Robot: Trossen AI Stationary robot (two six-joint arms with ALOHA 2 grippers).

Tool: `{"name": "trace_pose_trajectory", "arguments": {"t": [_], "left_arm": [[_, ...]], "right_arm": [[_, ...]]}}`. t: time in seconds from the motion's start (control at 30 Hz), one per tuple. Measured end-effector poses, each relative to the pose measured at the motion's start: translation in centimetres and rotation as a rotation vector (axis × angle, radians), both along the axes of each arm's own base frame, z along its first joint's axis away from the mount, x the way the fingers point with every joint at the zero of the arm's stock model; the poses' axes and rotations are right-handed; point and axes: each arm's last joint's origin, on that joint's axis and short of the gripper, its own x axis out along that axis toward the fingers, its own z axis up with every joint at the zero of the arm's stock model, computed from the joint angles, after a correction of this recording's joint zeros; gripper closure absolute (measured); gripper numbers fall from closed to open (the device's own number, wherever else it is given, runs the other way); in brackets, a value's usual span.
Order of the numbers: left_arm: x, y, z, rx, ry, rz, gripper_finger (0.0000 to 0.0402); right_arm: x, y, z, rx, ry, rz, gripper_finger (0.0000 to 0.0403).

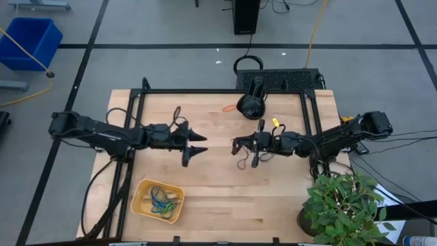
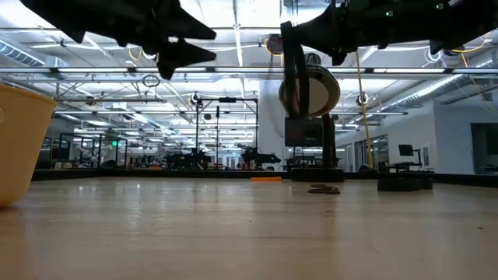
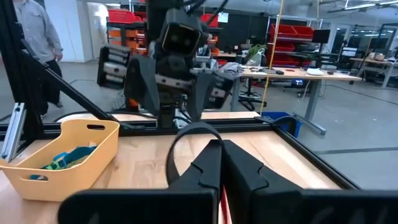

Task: Pick and place rubber bands into bin
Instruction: Put the red rubberband into the yellow bin

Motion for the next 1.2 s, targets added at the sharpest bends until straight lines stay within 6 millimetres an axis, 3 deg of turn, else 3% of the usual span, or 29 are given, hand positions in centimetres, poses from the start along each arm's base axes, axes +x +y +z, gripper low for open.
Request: {"name": "trace_pose_trajectory", "arguments": {"t": [0.6, 0.93, 1.2], "left_arm": [[4.2, -0.2, -2.7, -0.036, -0.105, -0.012, 0.0179], [8.5, -0.3, -2.3, 0.027, -0.114, -0.022, 0.0179], [9.0, -0.3, -2.0, 0.084, -0.126, -0.024, 0.0179]], "right_arm": [[0.0, 0.1, 0.0, 0.062, -0.014, 0.011, 0.0403], [0.0, 0.1, 0.0, 0.071, -0.017, 0.016, 0.0403], [0.0, 0.1, 0.0, 0.081, -0.019, 0.017, 0.0403]]}}
